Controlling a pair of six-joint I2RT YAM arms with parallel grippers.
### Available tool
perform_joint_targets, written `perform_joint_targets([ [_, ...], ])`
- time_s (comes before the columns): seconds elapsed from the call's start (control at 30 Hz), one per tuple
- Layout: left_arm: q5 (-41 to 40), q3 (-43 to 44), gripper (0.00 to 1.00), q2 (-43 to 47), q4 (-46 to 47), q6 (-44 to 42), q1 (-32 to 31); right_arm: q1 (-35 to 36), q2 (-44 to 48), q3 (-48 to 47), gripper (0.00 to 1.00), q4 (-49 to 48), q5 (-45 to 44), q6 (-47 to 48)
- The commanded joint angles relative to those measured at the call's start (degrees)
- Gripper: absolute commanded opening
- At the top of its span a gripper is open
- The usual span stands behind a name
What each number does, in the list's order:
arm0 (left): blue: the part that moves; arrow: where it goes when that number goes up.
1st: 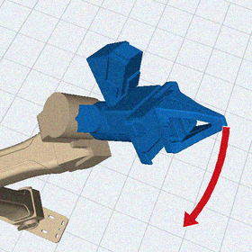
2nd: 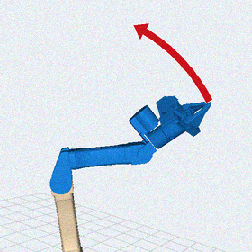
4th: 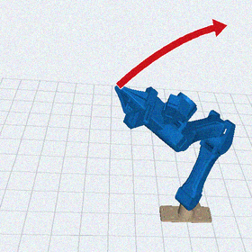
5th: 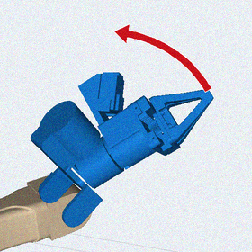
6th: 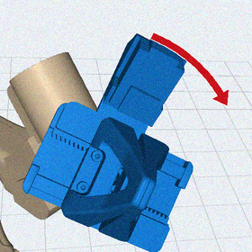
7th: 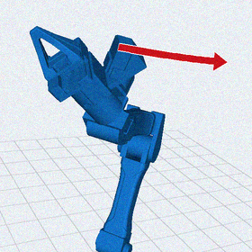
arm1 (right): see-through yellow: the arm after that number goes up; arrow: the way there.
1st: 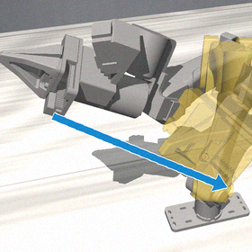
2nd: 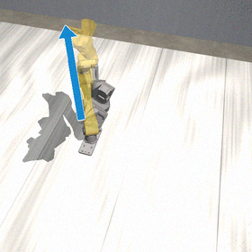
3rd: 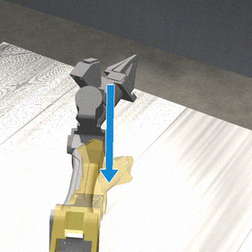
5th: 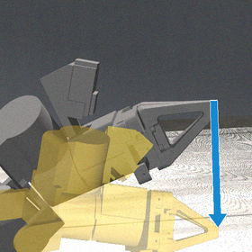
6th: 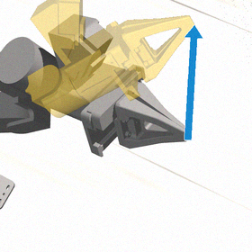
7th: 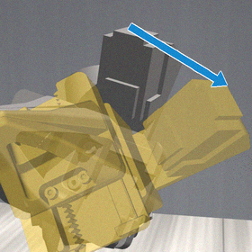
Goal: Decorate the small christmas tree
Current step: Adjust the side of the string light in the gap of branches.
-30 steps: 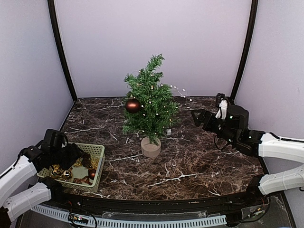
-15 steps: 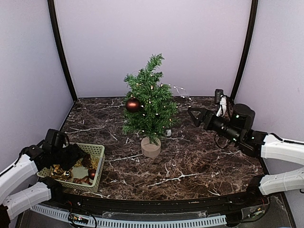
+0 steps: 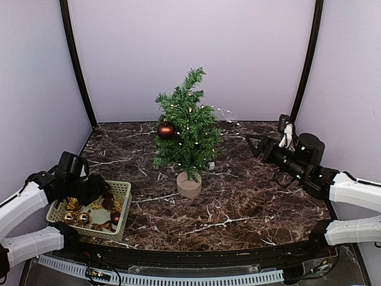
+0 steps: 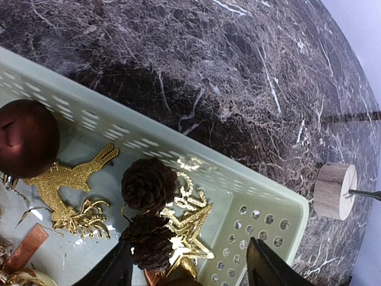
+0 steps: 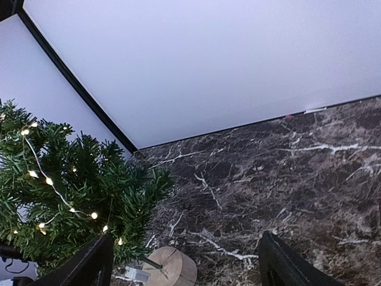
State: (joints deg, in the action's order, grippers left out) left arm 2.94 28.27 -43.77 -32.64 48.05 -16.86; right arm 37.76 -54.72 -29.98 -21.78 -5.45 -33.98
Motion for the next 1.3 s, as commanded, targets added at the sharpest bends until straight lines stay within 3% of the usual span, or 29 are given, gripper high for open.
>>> perform_joint_targets([
  [0.0,3.8,1.9,0.67,-2.7,0.7,-4.4,0.1,-2.0,-0.5,2.4,0.84,-8.8,10.4,-1.6],
  [0.27,7.1,1.2,0.65,-2.0,2.1,-6.5,-0.2,-3.1,1.2,1.7,0.8,-10.5,17.3,1.6],
  [0.53,8.9,-1.4,0.64,-1.6,5.0,-5.5,-0.2,-3.2,-1.8,-2.6,0.51,-11.6,19.2,4.7],
  [0.83,9.2,-1.3,0.63,-1.9,4.6,-6.5,-0.2,-3.2,-7.5,-6.7,0.36,-12.4,21.2,7.4],
  [1.1,9.4,-1.8,0.63,-2.5,5.5,-6.6,-0.2,-3.1,-11.1,-9.8,0.0,-13.3,28.8,7.5],
  [1.27,9.7,-1.9,0.63,-3.5,6.3,-7.1,-0.2,-1.6,-11.7,-10.7,0.0,-13.1,32.1,6.2],
])
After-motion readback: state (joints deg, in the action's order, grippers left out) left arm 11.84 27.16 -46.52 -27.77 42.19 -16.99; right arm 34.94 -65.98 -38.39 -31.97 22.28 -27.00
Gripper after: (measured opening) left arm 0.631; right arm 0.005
